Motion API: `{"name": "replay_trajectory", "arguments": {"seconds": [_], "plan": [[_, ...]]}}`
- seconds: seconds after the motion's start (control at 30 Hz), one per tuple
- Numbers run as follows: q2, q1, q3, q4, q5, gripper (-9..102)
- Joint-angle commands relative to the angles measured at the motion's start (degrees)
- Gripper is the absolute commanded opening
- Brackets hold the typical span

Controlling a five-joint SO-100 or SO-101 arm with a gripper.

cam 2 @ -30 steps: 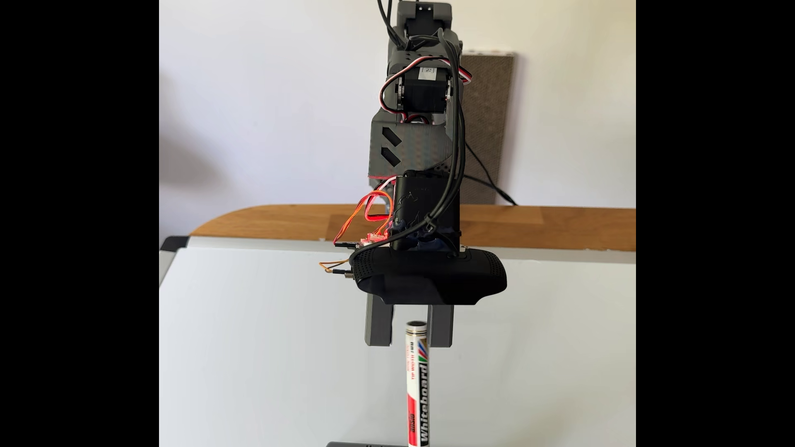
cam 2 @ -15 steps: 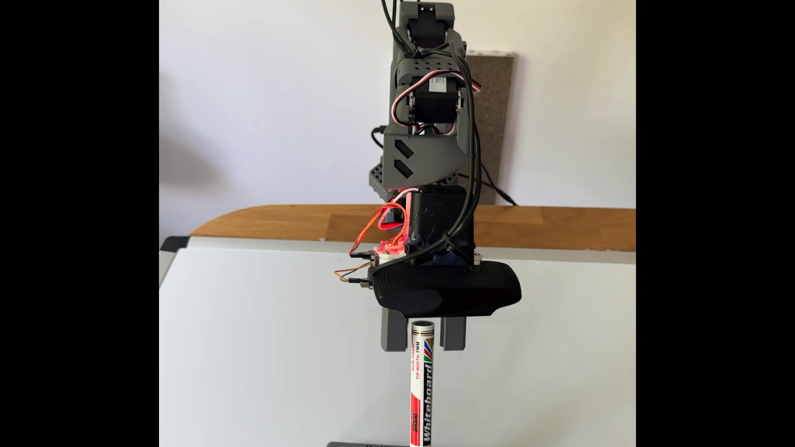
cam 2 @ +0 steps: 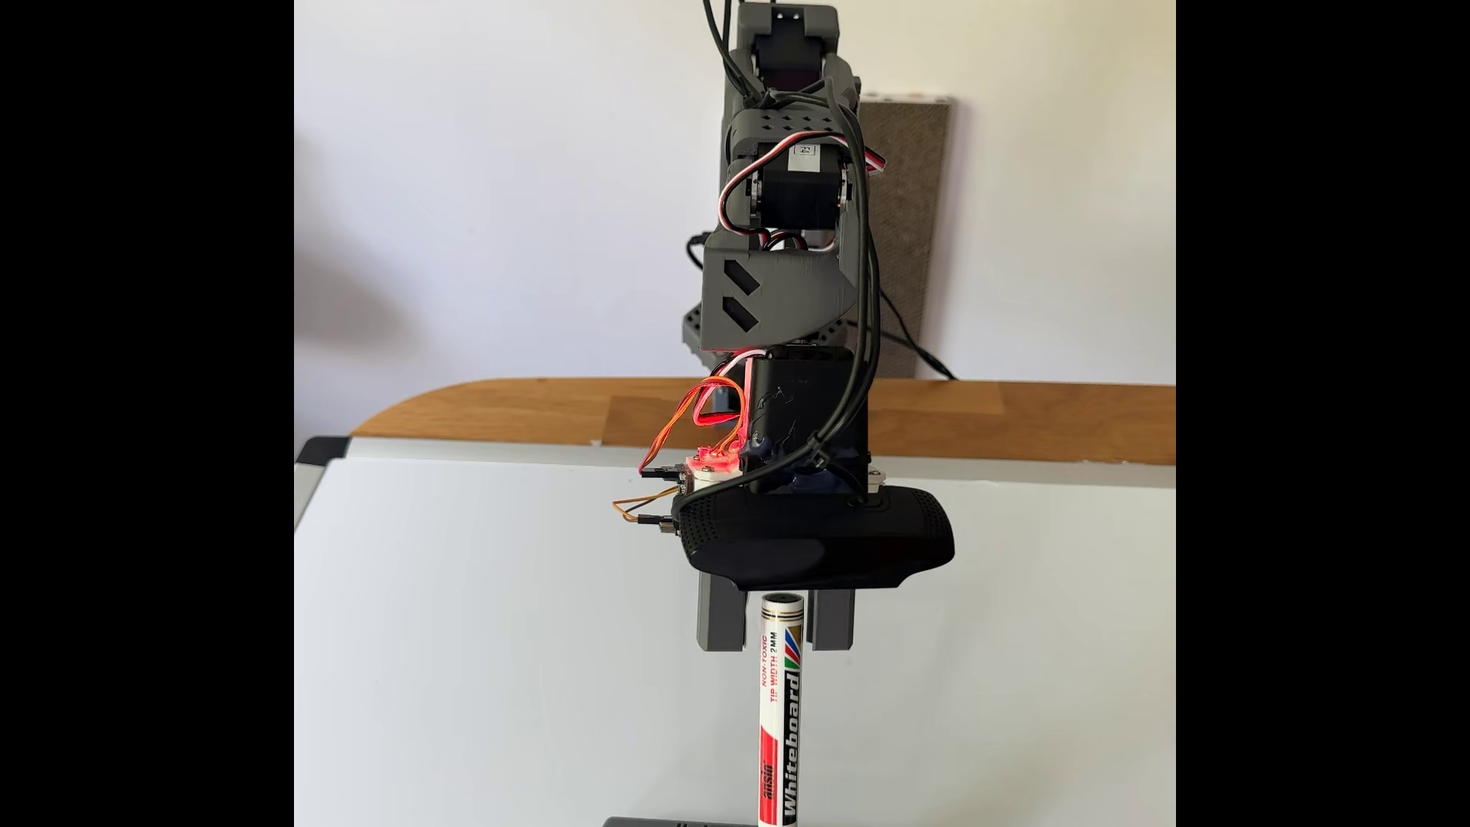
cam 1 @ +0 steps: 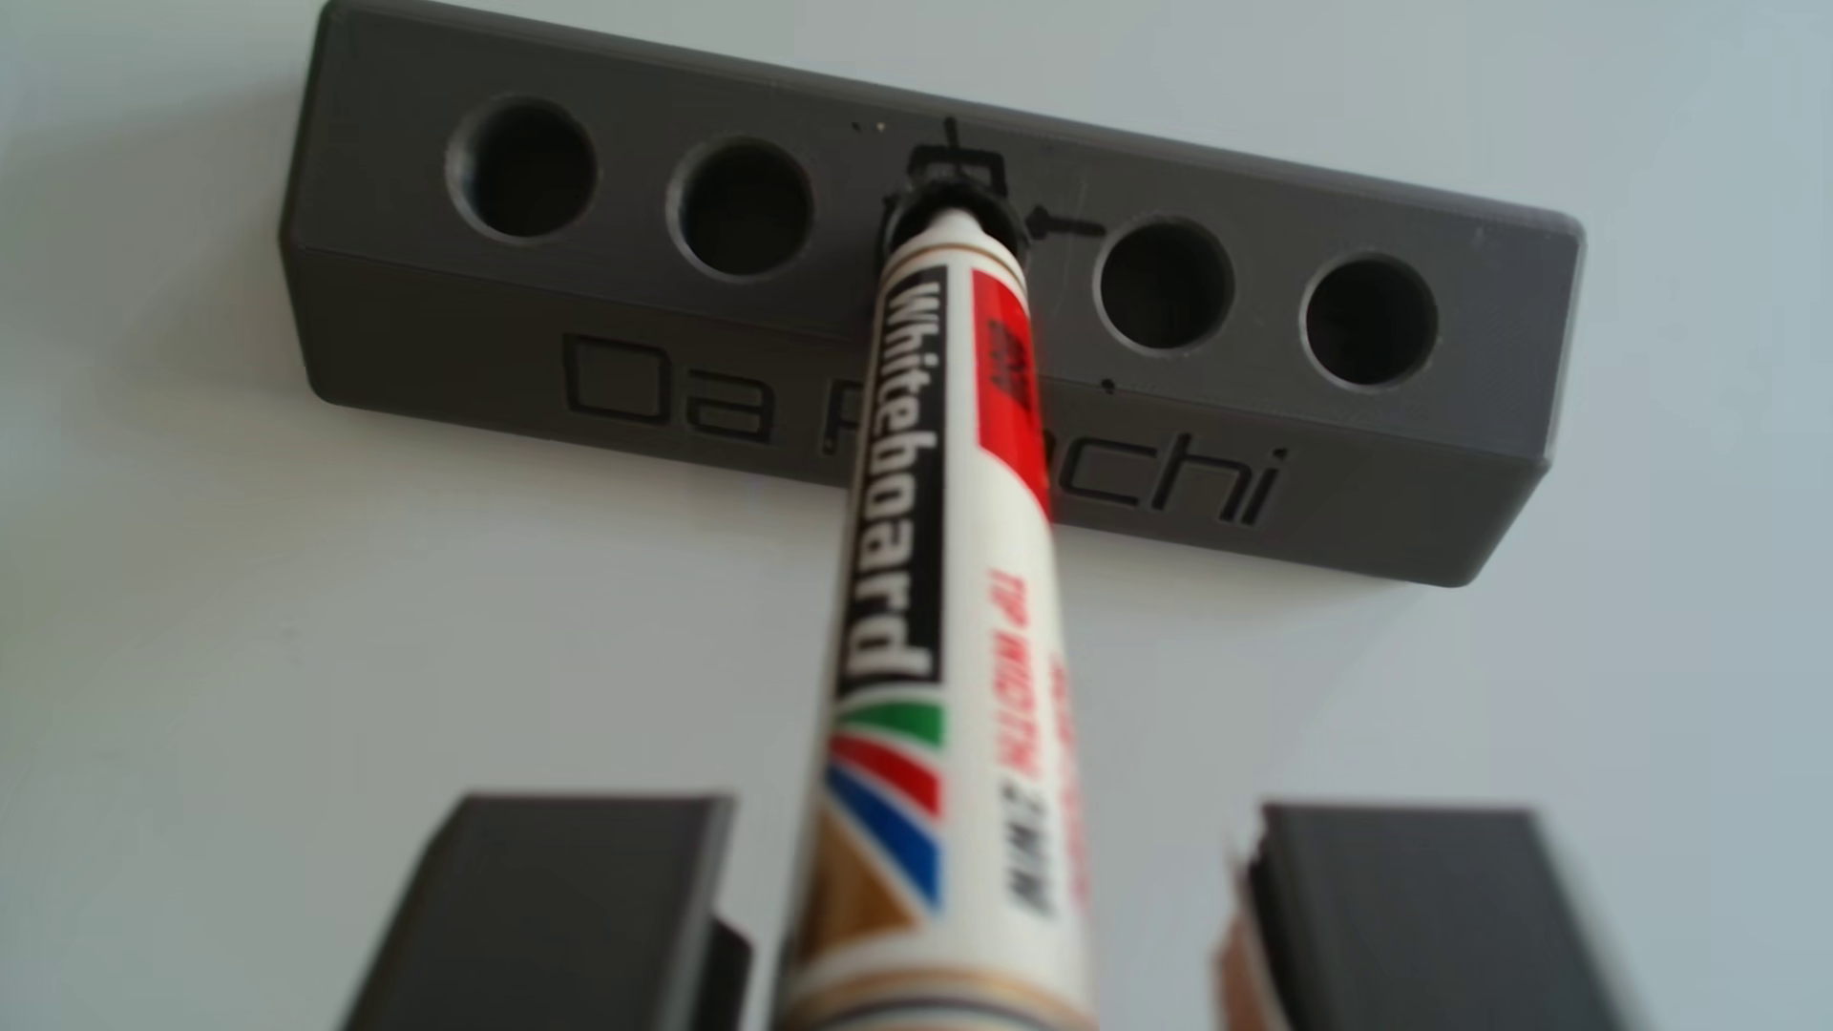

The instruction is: Draw a face

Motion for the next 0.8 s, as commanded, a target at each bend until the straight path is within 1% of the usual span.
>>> {"name": "replay_trajectory", "arguments": {"seconds": [0.0, 0.13, 0.27, 0.77], "plan": [[2.02, 0.44, -0.79, -3.16, -0.18, 75], [2.11, 0.44, -0.79, -3.34, -0.44, 68], [2.02, 0.44, -0.79, -3.25, -0.44, 63], [1.58, 0.44, -0.53, -2.64, -0.53, 51]]}}
